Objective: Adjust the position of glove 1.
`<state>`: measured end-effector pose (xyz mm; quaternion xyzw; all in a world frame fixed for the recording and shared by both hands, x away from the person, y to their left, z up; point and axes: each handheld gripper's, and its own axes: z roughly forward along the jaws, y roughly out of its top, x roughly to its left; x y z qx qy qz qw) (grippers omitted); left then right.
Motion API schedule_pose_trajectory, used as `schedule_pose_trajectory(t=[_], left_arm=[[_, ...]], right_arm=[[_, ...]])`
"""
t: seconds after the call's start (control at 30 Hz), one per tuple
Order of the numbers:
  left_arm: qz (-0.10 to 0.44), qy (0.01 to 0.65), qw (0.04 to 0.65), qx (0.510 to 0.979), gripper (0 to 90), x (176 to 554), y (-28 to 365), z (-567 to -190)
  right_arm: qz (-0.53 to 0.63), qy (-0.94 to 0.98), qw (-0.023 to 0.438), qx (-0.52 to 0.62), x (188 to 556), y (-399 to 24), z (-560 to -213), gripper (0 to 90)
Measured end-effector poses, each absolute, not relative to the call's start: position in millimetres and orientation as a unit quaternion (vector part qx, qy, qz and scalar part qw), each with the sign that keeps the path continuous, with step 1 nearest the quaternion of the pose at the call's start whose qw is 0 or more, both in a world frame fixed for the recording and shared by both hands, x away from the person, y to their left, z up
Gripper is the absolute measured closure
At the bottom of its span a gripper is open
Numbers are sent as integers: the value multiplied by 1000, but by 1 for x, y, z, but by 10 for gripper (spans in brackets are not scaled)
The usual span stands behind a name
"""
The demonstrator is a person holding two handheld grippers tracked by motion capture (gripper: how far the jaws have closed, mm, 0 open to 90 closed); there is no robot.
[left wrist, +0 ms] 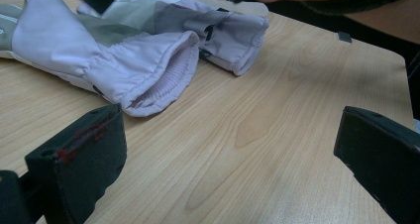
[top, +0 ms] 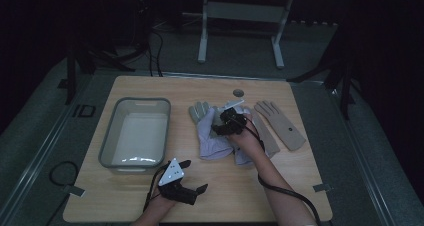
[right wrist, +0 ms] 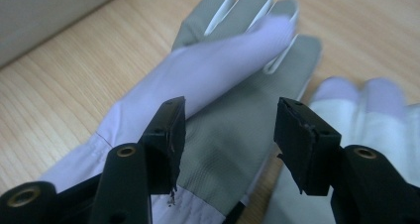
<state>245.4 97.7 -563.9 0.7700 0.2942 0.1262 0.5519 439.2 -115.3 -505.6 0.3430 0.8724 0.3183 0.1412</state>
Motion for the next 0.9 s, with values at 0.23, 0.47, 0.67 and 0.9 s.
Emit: schedule_pose_trajectory(t=[0.23, 0.47, 0.67, 0.9], left_arm=[[125, 294, 551, 771, 0, 246, 98, -564], [125, 294, 552, 770, 0, 246, 98, -564], [125, 295, 552, 770, 0, 246, 98, -564], [127, 294, 553, 769, 0, 245, 98, -564]], right_arm=[[287, 886, 125, 343, 445, -109, -529, 465], [280, 884, 115, 356, 444, -105, -536, 671], [312, 849, 119, 410, 429, -102, -530, 873], [365, 825, 110, 416, 405, -111, -507, 880]])
